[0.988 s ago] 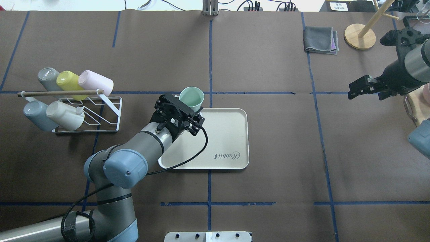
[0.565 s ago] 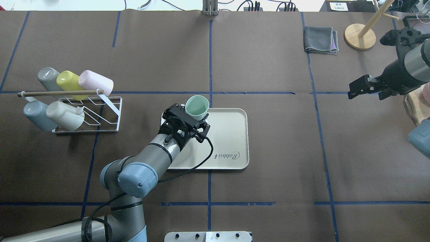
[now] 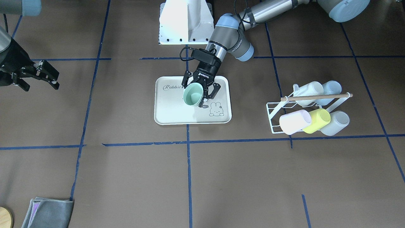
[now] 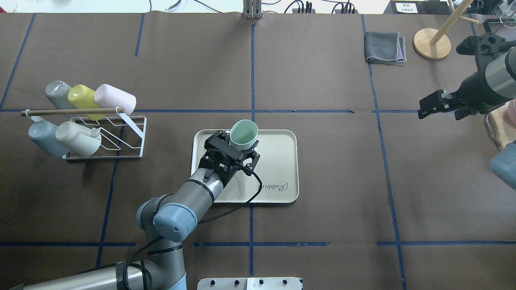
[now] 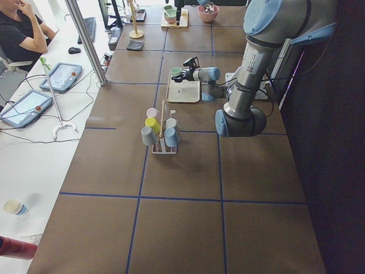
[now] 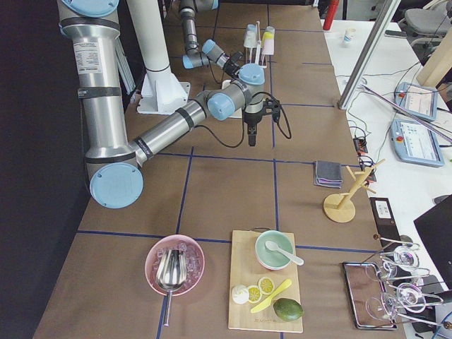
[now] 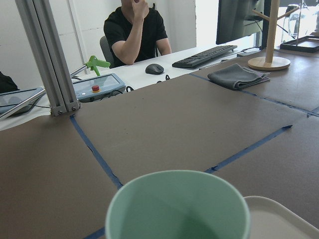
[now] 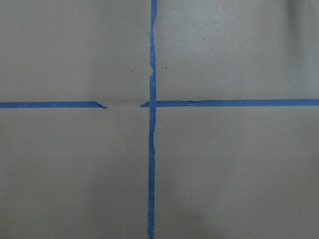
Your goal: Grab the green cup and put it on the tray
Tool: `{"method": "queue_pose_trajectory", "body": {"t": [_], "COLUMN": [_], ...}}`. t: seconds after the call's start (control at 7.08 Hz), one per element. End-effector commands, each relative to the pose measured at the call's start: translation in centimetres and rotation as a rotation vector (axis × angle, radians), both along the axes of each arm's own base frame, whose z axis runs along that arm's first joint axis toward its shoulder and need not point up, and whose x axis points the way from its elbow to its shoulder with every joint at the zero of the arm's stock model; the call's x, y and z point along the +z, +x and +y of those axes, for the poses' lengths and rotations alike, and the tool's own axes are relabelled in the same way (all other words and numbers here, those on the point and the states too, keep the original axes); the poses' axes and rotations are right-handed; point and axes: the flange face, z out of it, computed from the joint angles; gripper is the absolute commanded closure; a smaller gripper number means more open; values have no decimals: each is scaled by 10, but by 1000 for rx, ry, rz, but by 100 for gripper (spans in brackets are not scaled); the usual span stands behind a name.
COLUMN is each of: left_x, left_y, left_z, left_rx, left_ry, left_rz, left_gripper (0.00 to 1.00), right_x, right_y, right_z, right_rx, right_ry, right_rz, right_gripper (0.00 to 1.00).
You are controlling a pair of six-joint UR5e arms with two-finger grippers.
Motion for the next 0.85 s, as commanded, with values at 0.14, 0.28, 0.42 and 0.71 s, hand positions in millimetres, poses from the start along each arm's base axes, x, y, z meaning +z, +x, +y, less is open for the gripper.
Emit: {"method": "queue_pose_trajectory", "body": {"t": [0.14, 0.28, 0.42, 0.71], "left_x": [6, 5, 5, 5], "left_y": [15, 16, 16, 16], "left_z": [0, 2, 1, 2], "left_rx": [-3, -1, -1, 0], "left_ry": [-3, -3, -3, -3], "left_rz": [-12, -11, -12, -15], "left_gripper": [70, 66, 57, 43], "right_x": [0, 0, 0, 4], "right_y": [0, 0, 0, -1], "right_z": [0, 0, 0, -1], "right_rx": [1, 1, 0, 1], "right_ry": [-1, -1, 0, -6], "right_rz": [1, 1, 1, 4], "right_gripper": [0, 0, 0, 0]}}
